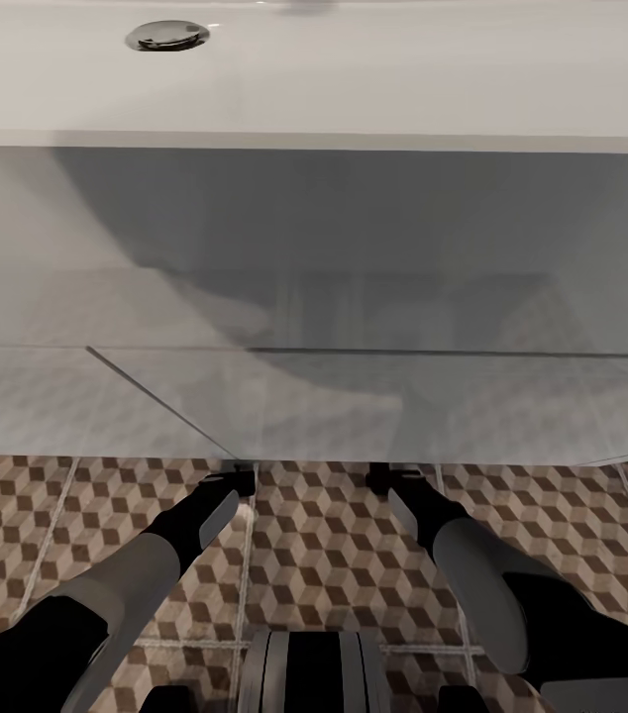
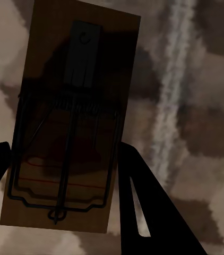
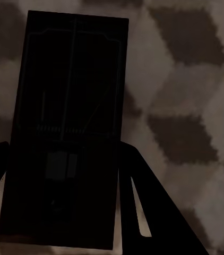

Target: Take the four mousetraps from the cabinet in the bathroom and place them on the bathroom floor. Make sure all four end up on the same floor surface, and ensure that at least two of them are either under or directly next to the same bathroom sink.

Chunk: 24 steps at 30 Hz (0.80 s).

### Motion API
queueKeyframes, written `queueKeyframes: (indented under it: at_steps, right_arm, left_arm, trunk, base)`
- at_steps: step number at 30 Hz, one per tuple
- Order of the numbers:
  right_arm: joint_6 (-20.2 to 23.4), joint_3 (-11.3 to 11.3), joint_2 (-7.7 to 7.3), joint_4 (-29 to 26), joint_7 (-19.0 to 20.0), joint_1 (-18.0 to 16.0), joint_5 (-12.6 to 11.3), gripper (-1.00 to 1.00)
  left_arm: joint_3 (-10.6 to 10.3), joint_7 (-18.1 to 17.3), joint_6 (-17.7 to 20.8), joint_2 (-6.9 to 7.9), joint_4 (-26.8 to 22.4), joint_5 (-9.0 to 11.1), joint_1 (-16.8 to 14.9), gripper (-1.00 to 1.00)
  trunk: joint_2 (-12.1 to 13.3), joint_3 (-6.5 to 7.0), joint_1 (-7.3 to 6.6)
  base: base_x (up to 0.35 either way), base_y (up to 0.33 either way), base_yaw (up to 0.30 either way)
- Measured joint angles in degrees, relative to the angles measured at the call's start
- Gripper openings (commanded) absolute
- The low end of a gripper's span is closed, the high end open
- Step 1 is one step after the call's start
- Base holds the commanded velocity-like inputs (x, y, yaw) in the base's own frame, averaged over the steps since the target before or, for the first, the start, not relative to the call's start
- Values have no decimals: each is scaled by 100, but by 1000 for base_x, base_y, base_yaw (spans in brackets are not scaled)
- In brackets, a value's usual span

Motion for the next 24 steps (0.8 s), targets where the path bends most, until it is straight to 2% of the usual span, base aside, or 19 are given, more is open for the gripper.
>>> queueKeyframes:
  at_steps: [24]
  right_arm:
    - [-9,13,8,0,8,-201,14,-100]
  left_arm:
    - [7,4,-9,-8,0,-8,0,-100]
  trunk:
    - [0,0,0]
  base:
    - [0,0,0]
